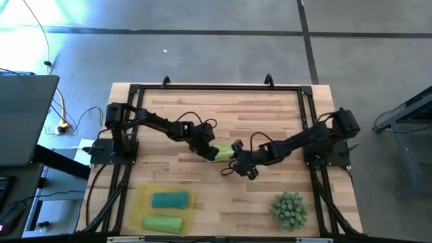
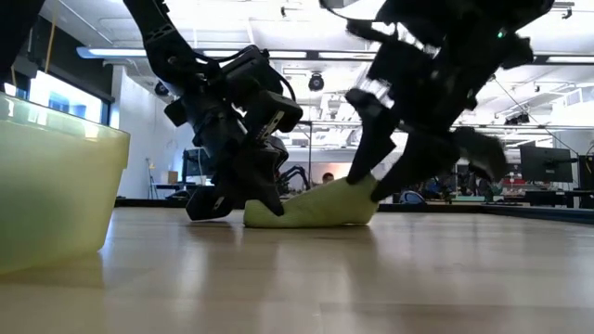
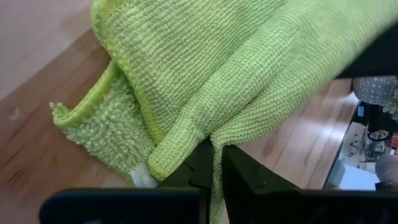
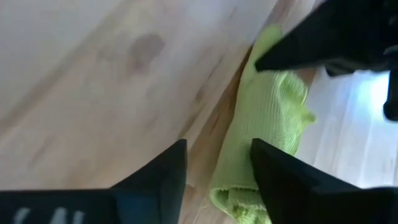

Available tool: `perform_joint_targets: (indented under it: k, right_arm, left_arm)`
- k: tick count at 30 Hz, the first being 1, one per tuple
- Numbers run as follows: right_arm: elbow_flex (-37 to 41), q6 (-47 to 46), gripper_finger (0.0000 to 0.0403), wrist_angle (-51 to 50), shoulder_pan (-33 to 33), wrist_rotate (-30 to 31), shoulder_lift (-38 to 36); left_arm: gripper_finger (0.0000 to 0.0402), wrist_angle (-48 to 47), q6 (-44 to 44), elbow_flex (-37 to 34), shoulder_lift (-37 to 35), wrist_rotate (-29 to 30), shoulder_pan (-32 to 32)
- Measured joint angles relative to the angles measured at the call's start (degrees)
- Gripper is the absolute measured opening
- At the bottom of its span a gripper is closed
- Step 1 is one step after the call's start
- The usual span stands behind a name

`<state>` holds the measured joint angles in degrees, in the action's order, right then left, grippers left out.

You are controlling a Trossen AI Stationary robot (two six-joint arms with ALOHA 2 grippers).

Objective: Roll microfiber towels into tight, uniform cylinder then place into a basket
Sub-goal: Roll the light green microfiber towel

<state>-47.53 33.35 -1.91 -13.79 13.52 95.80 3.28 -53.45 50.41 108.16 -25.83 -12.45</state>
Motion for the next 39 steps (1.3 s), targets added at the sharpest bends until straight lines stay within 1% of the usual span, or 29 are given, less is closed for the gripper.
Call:
perform_joint_targets:
  k: [4, 9, 12, 18, 24, 27, 30, 34, 39]
  right_arm:
    - [0.0, -0.3, 0.0197, 0.2, 1.6, 0.1, 1.7]
    - [0.0, -1.4, 0.0210, 0.5, 3.1, 0.5, 2.2]
    - [0.0, -1.7, 0.0210, 0.5, 4.1, 0.5, 2.2]
    - [0.0, -6.0, 0.0200, 0.2, 5.9, 0.4, 3.9]
    - [-0.2, -8.0, 0.0183, -0.4, 5.4, 0.5, 6.3]
    - [-0.1, -8.4, 0.0174, -2.2, 3.9, 1.8, 4.6]
    - [0.1, -9.3, 0.0166, -4.3, 2.0, 4.0, 1.2]
    - [0.1, -9.3, 0.0161, -4.8, 0.5, 4.5, -2.2]
    - [0.0, -7.4, 0.0168, -2.7, 0.7, 4.3, -1.7]
  left_arm:
    - [0.0013, 0.3, -0.4, 0.0, 0.0, -0.1, 0.0]
    - [0.0013, 0.7, -0.3, 0.0, 0.0, -0.3, 0.1]
    - [0.0014, 0.8, -0.4, 0.0, 0.0, -0.6, 0.1]
    - [0.0014, 1.3, -0.4, 0.0, 0.1, -1.0, 0.1]
    - [0.0014, 2.1, -0.1, 0.0, 0.1, -1.1, 0.1]
    - [0.0014, 2.1, 0.1, 0.0, 0.1, -0.7, 0.1]
    - [0.0014, 2.1, 0.5, 0.0, 0.1, -0.4, 0.2]
    - [0.0014, 2.1, 0.5, 0.0, 0.1, -0.3, 0.2]
    - [0.0014, 2.1, 0.0, 0.0, 0.1, -0.2, 0.2]
